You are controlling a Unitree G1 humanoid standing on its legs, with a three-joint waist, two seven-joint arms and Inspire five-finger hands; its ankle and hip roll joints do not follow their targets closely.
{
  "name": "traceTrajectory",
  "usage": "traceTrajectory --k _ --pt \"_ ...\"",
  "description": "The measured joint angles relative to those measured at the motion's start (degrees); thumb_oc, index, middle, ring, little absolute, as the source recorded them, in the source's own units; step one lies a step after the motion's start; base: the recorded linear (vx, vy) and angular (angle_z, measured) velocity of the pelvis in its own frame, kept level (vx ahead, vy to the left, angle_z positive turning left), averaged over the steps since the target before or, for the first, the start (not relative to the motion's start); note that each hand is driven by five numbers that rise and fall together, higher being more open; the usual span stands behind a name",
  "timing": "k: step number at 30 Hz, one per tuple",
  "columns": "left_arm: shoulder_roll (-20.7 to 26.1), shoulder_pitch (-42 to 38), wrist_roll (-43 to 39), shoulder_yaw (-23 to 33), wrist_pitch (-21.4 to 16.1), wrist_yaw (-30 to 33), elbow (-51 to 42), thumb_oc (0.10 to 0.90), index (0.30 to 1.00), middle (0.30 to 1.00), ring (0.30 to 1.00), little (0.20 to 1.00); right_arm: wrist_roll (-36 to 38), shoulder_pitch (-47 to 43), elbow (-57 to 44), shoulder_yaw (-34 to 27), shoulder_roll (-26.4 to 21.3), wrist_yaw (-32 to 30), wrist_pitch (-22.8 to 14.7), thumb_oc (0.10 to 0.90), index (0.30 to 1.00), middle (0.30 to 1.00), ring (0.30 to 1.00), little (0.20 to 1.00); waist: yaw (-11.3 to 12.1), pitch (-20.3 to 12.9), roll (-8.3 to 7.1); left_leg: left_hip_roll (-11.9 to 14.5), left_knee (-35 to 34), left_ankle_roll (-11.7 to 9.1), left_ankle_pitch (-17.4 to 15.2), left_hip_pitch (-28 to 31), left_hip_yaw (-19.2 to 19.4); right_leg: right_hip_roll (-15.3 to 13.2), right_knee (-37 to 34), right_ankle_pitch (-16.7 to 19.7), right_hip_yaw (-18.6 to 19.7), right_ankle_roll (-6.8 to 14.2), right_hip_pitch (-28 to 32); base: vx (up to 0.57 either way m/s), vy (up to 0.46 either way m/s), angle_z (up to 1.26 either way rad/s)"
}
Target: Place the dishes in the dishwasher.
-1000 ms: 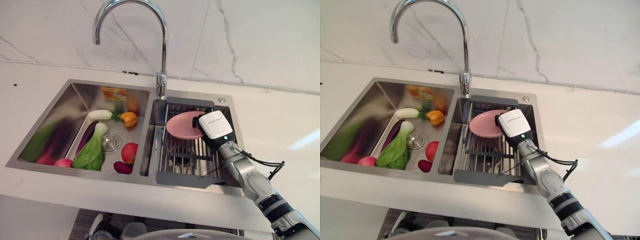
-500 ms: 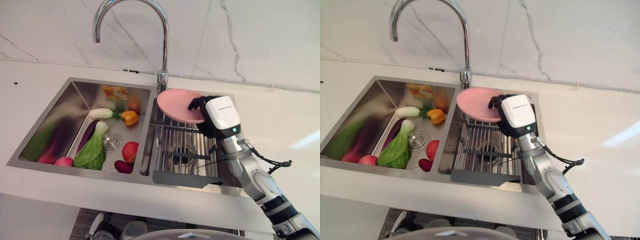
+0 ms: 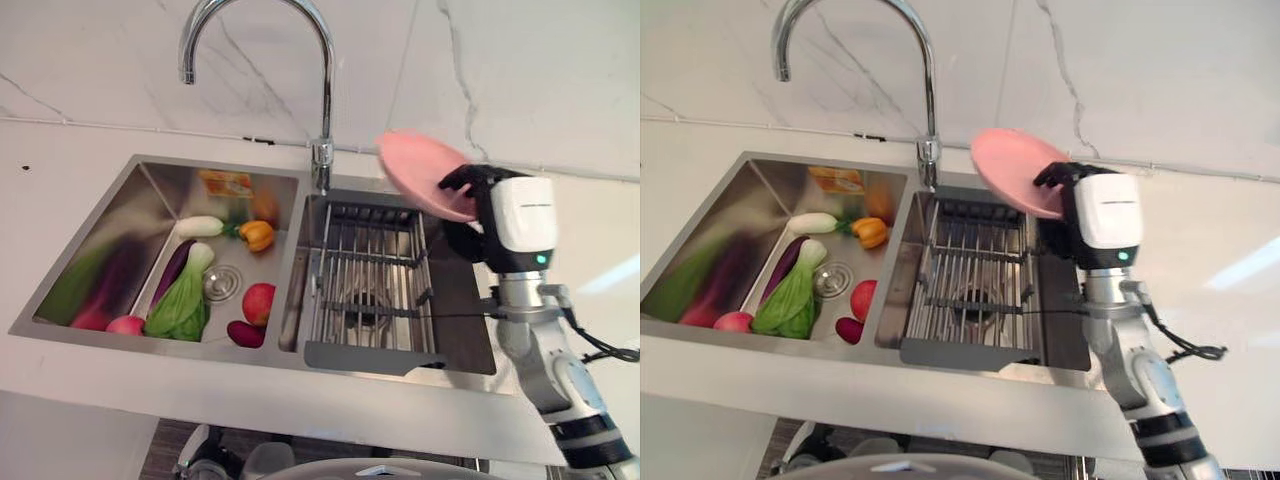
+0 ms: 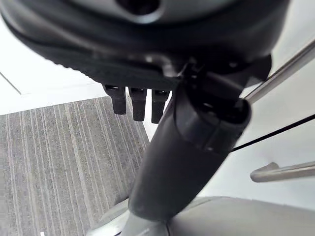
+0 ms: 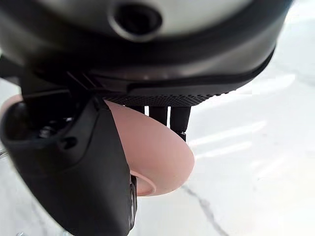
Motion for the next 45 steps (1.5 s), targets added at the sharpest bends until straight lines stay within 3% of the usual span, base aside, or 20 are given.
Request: traceTrajectory --k 3,4,6,8,9,14,15,16,17,18,19,20,21,23,24,25,26,28,32,45 --pt "0.55 0.45 2.0 -1.12 -0.47 0.13 -1.43 0.8 0.9 0.9 0.9 0.9 -0.09 0.56 0.01 -3.42 -1.49 -1.56 0.42 0.4 0.3 0.3 0.3 0.3 -0.54 0.63 0.12 -0.15 -0.02 -0.1 0.07 -0.35 -0.33 -0.27 0.0 -0.05 -0.5 0.01 -0.03 -0.11 0.008 0.09" --pt "1.8 -0.1 2.69 -2.81 -0.55 0.14 -2.99 0.8 0.9 0.9 0.9 0.9 0.09 0.6 0.12 -5.41 -1.99 -2.67 0.3 0.4 0.3 0.3 0.3 0.3 -0.56 1.98 -0.71 -1.0 5.17 -1.99 -0.89 -2.42 -1.7 -0.48 -0.14 -0.1 0.15 -0.04 -0.47 -0.06 0.055 -0.01" --pt "2.04 -0.69 3.18 -3.53 -1.28 0.31 -3.56 0.8 0.9 0.9 0.9 0.9 0.28 -0.06 0.05 -5.89 -2.72 -3.51 0.53 0.4 0.3 0.3 0.3 0.3 -0.61 3.18 -0.5 -0.74 7.18 -2.6 -2.62 -2.71 -2.75 -0.37 -0.05 0.29 1.17 -0.14 -0.85 -0.05 0.102 -0.23" --pt "2.09 -1.11 3.18 -3.81 -1.29 0.37 -3.58 0.8 0.9 0.9 0.9 0.9 0.23 -0.52 -1.19 -6.12 -3.74 -4.02 0.39 0.4 0.3 0.3 0.3 0.3 -0.66 3.38 -0.39 -1.78 7.11 -1.44 -4.02 -3.06 -4.49 -0.46 0.24 1.14 3.75 0.05 -2.94 -0.08 0.222 -0.67" --pt "1.91 -0.98 3.06 -3.55 -1.19 0.33 -3.39 0.8 0.9 0.9 0.9 0.9 -0.07 -0.71 -2.2 -6.9 -4.93 -4.29 -0.04 0.4 0.3 0.3 0.3 0.3 -0.66 3.71 0.04 -2.01 5.22 0.85 -3.44 -2.65 -4.55 -0.63 0.47 1.72 5.68 0.5 -4.37 -0.05 0.259 -0.83" --pt "1.76 -0.69 2.7 -4.96 -0.37 -0.46 -1.85 0.8 0.9 0.9 0.9 0.9 -0.16 1.37 -4.71 -9.86 -1.79 -5.04 2.74 0.4 0.3 0.3 0.3 0.3 -4.69 5.19 -0.47 -4.19 0.67 3.94 -1.83 0.03 3.37 -2.36 5.02 3.25 12.63 2.44 -10.7 -0.15 0.22 -0.84" --pt "1.62 -0.44 1.83 -4.37 0.0 -0.65 -1.74 0.8 0.9 0.9 0.9 0.9 -0.25 1.06 -4.58 -9.43 -0.24 -5.08 3.24 0.4 0.3 0.3 0.3 0.3 -4.26 5.89 -0.35 -3.27 0.46 3.89 -1.85 0.55 7.12 -1.09 6.1 5.63 12.33 4.37 -13.57 -0.2 0.125 -1.85" --pt "2.13 1.06 0.76 -4.59 0.27 -0.84 -3.44 0.8 0.9 0.9 0.9 0.9 -0.29 0.45 -3.96 -8.01 1.83 -4.95 3.65 0.4 0.3 0.3 0.3 0.3 -2.13 6.43 -0.55 -1.73 0.99 3.62 -2.48 0.64 11.88 1.64 5.23 12.03 8.57 4.14 -16.78 -0.15 0.095 -2.59" --pt "1.92 1.67 0.32 -3.17 0.36 -1.38 -3.12 0.8 0.9 0.9 0.9 0.9 -0.33 0.32 -3.93 -6.82 1.87 -4.93 4.26 0.4 0.3 0.3 0.3 0.3 -0.92 7.63 -0.16 0.39 0.86 3.98 -2.63 0.61 14.04 0.64 6.24 12.07 -1.64 4.03 -17.42 -0.26 0.178 -1.97" --pt "1.33 1.86 0.43 -3.25 0.74 -2.89 -2.82 0.8 0.9 0.9 0.9 0.9 -0.39 2.75 -2.01 -8.94 0.65 -5.45 5.54 0.4 0.3 0.3 0.3 0.3 -3.68 8.02 0.76 -0.11 1.26 5.95 -2.47 0.44 13.77 -4.1 12.1 6.03 -12.62 1.81 -13.38 -0.23 0.132 -1.16" --pt "1.33 1.96 0.28 -3.08 0.48 -2.82 -4.14 0.8 0.9 0.9 0.9 0.9 -0.41 2.82 -0.18 -9.71 0.07 -5.42 6.16 0.4 0.3 0.3 0.3 0.3 -3.32 8.28 1.07 0.24 1.62 6.27 -2.59 0.68 14.91 -5.78 18.82 2.38 -14.62 2.45 -12.14 -0.15 0.084 -0.14" --pt "1.33 1.96 0.28 -3.08 0.48 -2.82 -4.14 0.8 0.9 0.9 0.9 0.9 -0.41 2.82 -0.18 -9.71 0.07 -5.42 6.16 0.4 0.3 0.3 0.3 0.3 -3.32 8.28 1.07 0.24 1.62 6.27 -2.59 0.68 14.91 -5.78 18.82 2.38 -14.62 2.45 -12.14 -0.12 -0.07 -0.56" --pt "1.29 1.86 0.0 -2.7 -0.08 -2.78 -5.33 0.8 0.9 0.9 0.9 0.9 -1.52 3.12 1.75 -9.87 -3.87 -4.08 6.95 0.4 0.3 0.3 0.3 0.3 -1.8 8.79 2.13 0.85 1.6 5.82 -1.81 0.91 16.67 -4.71 26.28 -4.45 -5.12 5.07 -9.8 -0.13 -0.084 -0.46" --pt "1.14 1.62 -0.23 -2.36 -0.22 -2.48 -5.22 0.8 0.9 0.9 0.9 0.9 -2.87 2.93 1.15 -10.8 -5.21 -3.95 6.76 0.4 0.3 0.3 0.3 0.3 -0.09 8.47 1.68 0.37 1.59 5.25 -1.15 1.04 18.8 -4.76 18.68 -6.24 -4.33 5.22 -5.45 -0.11 -0.117 -0.8" --pt "1.26 1.22 -0.71 -0.09 -0.59 -1.93 -4.4 0.8 0.9 0.9 0.9 0.9 -3.74 1.63 -0.15 -10.75 -5.22 -3.96 6.32 0.4 0.3 0.3 0.3 0.3 1.73 7.87 0.19 -0.61 1.18 4.34 -0.67 1.03 21.97 -4.91 8.13 -4.56 -3.7 4.73 -3.02 -0.03 -0.138 -1.0" --pt "1.1 1.07 -0.85 1.75 -0.36 -1.61 -3.48 0.8 0.9 0.9 0.9 0.9 -4.79 1.06 -0.88 -10.86 -5.4 -4.17 6.2 0.4 0.3 0.3 0.3 0.3 2.04 7.36 -0.48 -1.32 0.44 3.38 -0.25 0.95 22.8 -4.6 3.07 -4.19 -3.86 2.35 -1.36 -0.01 -0.092 -0.89" --pt "0.19 0.95 -1.33 3.75 -0.25 -1.1 -2.25 0.8 0.9 0.9 0.9 0.9 -4.77 0.51 -0.94 -10.86 -6.23 -4.39 6.27 0.4 0.3 0.3 0.3 0.3 1.21 6.78 0.98 -0.1 0.27 2.04 0.28 0.78 22.71 -3.19 -0.24 -1.98 -3.2 1.92 -0.63 0.02 -0.154 -0.53" --pt "-0.28 2.57 -1.95 4.84 -0.08 -0.77 -0.93 0.8 0.9 0.9 0.9 0.9 -4.71 1.29 -0.56 -12.2 -7.22 -4.62 6.96 0.4 0.3 0.3 0.3 0.3 -0.53 5.5 2.8 2.26 0.35 0.87 1.32 1.16 22.96 -0.72 -0.06 -1.82 -1.31 0.63 -1.06 0.03 -0.171 -0.39" --pt "-1.1 5.88 -1.83 5.31 0.1 -0.58 -0.43 0.8 0.9 0.9 0.9 0.9 -4.5 5.34 1.67 -16.85 -7.07 -4.92 8.76 0.4 0.3 0.3 0.3 0.3 -2.05 2.51 4.0 4.45 0.32 -0.14 1.88 1.23 23.21 1.7 -0.2 -1.7 0.25 -0.5 -1.97 -0.01 -0.109 -0.26" --pt "-1.28 3.81 1.09 -2.63 -0.55 -2.5 -4.68 0.8 0.9 0.9 0.9 0.9 -4.13 11.84 14.07 -14.82 -8.78 -0.45 6.76 0.4 0.3 0.3 0.3 0.3 -3.61 2.9 6.74 5.08 0.31 -0.66 3.97 -1.81 19.73 2.44 -0.21 -0.83 -2.14 -1.26 -3.13 -0.07 -0.051 0.11"
